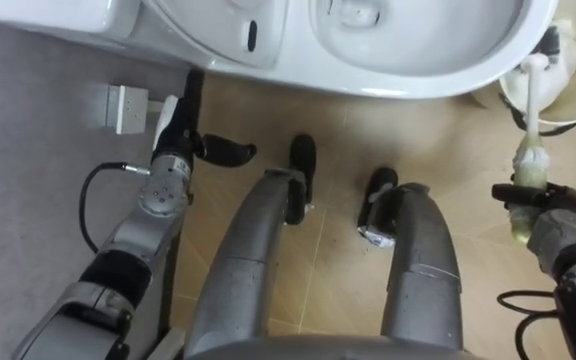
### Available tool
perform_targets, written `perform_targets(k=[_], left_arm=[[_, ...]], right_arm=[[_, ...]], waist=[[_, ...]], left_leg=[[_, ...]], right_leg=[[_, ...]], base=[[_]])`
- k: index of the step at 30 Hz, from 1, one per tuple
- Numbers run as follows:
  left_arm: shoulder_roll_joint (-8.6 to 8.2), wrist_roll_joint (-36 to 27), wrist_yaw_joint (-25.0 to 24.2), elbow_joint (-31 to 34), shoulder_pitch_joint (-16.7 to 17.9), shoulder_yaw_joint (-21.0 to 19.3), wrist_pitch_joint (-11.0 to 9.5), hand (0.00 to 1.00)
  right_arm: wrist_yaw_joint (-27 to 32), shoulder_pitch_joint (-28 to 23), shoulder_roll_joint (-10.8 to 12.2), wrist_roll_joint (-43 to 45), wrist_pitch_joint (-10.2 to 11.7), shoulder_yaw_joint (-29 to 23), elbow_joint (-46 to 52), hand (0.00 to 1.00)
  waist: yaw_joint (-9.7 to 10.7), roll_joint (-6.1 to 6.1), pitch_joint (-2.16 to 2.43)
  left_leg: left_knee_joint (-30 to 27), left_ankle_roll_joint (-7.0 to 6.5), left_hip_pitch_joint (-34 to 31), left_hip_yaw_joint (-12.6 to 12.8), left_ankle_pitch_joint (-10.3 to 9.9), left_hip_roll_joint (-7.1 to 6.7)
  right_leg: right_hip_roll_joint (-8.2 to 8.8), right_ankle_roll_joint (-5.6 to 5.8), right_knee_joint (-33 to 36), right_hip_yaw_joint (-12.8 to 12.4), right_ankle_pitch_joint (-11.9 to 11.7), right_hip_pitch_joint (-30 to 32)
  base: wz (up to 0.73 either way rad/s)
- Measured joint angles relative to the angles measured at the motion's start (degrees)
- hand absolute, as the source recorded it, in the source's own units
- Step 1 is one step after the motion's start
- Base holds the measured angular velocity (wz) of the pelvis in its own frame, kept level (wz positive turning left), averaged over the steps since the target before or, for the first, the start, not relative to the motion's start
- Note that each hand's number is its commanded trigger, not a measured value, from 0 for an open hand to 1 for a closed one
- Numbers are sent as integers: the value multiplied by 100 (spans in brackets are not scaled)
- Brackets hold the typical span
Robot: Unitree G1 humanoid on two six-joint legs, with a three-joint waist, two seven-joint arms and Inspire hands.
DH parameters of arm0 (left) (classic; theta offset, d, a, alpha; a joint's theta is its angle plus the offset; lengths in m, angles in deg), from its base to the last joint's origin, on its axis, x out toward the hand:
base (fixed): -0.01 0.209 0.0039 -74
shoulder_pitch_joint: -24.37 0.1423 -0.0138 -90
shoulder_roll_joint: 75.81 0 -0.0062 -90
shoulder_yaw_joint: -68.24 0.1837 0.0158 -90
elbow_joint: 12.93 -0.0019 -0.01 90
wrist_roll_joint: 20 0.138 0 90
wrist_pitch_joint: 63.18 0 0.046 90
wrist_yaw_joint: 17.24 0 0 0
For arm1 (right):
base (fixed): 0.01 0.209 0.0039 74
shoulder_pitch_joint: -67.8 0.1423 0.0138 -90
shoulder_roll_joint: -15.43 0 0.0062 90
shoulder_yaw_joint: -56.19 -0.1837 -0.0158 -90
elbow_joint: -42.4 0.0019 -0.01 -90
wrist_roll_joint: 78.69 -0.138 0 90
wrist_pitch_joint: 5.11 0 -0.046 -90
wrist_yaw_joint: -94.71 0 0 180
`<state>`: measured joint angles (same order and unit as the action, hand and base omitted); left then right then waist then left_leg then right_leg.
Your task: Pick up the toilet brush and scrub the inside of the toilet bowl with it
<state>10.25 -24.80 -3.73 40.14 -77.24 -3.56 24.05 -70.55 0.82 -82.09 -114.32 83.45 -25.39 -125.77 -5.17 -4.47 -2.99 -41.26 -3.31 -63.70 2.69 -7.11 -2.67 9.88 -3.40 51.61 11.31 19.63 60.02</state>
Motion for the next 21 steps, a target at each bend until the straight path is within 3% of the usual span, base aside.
perform_targets(k=[3,12,14,18,21], left_arm=[[3,-4,-38,-5,116,-3,32,0],[8,12,-83,-131,486,-74,27,0],[28,44,-130,-131,621,-194,12,0],[50,37,-205,-236,852,-296,10,0],[54,52,-302,-241,1092,-448,10,0]], right_arm=[[-116,-132,31,-49,-9,1,-2,100],[-351,-311,191,-108,-113,-173,-133,100],[-417,-361,234,-222,-112,-242,-217,100],[-506,-526,313,-402,-112,-305,-215,100],[-517,-776,426,-670,-110,-350,-213,100]], waist=[[41,16,0],[207,215,3],[178,328,20],[177,387,40],[188,425,88]], left_leg=[[169,13,331,-14,16,-6],[737,25,1548,-55,42,18],[915,26,1965,-58,40,59],[1203,31,2590,-120,34,87],[1466,26,3128,-185,31,83]], right_leg=[[-8,4,-181,46,-19,-340],[-140,66,-966,148,-145,-1648],[-202,112,-1223,135,-178,-2082],[-311,173,-1729,178,-290,-2803],[-388,214,-2165,323,-369,-3453]], base=[[0],[-1],[-2],[-1],[11]])
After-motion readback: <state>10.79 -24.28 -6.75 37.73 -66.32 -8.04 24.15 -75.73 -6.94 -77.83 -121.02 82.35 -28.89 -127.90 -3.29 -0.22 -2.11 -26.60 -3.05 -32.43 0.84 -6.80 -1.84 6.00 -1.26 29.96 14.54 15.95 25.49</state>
